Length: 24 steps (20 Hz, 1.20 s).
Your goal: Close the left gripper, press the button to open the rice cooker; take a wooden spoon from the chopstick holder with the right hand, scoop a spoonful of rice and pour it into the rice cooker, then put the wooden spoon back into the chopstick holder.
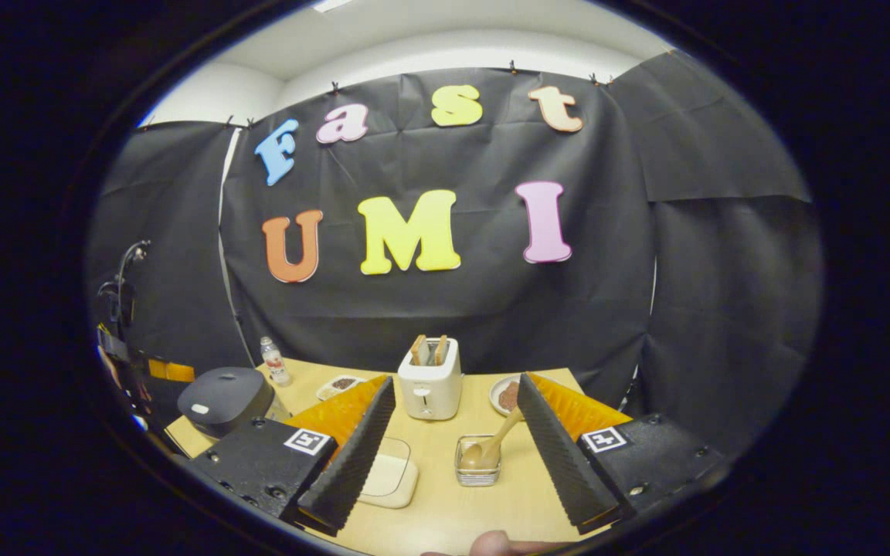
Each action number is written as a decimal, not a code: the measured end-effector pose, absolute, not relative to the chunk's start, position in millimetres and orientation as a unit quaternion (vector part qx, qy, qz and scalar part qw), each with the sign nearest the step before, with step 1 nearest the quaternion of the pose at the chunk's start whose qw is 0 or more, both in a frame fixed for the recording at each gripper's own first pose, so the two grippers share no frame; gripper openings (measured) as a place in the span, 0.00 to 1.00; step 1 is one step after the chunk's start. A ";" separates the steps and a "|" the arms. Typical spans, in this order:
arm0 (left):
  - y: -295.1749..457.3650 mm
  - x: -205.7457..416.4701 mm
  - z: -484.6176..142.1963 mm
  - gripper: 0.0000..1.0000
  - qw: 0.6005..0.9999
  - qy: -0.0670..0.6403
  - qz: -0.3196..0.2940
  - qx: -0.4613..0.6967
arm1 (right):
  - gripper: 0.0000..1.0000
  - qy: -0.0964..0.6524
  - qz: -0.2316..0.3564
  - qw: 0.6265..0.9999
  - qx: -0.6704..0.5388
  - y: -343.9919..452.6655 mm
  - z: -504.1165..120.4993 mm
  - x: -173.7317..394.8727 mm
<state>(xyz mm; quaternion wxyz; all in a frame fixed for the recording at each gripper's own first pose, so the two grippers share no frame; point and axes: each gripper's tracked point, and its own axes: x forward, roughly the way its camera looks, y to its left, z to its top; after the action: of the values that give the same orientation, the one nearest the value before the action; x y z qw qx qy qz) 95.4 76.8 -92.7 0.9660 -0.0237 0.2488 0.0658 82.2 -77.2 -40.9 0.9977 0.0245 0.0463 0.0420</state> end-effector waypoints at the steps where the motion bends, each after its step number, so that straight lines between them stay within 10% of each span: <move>1: 67.8 88.6 -73.4 0.95 0.974 0.221 0.052 -0.024 | 1.00 0.039 0.037 0.998 0.023 -77.0 -34.9 69.9; 24: -22.5 -97.7 11.1 0.94 0.999 0.008 -0.029 0.030 | 1.00 0.004 0.004 1.000 0.012 -36.7 -17.3 -91.7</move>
<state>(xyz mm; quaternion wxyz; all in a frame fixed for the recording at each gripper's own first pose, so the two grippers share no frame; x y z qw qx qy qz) -97.7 -22.5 11.1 0.9991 0.0304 0.0084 -0.0286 -91.7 -36.7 -17.3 0.9999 0.0118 0.0043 0.0041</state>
